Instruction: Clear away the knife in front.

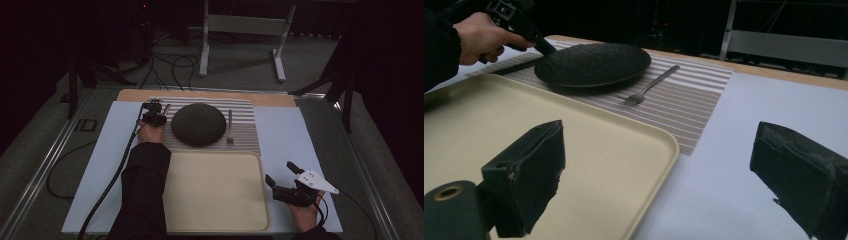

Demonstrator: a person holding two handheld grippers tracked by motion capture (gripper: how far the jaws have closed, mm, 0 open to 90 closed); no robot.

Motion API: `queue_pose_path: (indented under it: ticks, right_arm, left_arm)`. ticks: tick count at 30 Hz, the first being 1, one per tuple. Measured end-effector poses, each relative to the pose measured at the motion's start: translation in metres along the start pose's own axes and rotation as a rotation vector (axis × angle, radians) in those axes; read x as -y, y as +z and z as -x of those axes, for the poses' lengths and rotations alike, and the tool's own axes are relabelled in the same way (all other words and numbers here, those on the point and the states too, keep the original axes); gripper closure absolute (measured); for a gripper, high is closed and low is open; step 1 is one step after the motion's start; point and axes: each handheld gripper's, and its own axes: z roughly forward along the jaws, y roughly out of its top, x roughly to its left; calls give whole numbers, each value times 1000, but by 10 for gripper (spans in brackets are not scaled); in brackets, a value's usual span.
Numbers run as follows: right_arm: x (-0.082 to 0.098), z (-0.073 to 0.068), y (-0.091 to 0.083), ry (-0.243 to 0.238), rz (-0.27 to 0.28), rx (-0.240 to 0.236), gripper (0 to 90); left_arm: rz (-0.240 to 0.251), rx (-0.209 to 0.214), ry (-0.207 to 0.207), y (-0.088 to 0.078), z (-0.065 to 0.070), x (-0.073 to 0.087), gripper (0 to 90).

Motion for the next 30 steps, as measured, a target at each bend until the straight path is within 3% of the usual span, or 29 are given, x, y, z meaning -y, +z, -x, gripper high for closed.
queue_pose_path:
  ticks: [8, 19, 25, 30]
  right_arm:
    - [0, 0, -1, 0, 1, -2, 76]
    - [0, 2, -1, 14, 1, 4, 75]
    - [0, 2, -2, 13, 9, 4, 75]
    - [0, 2, -1, 11, 4, 4, 75]
  left_arm:
    - [12, 21, -57, -1, -3, 1, 805]
    - [24, 17, -50, -16, -10, 0, 805]
    - [38, 13, -67, -25, -14, -3, 806]
    - [73, 23, -56, -34, -13, -4, 805]
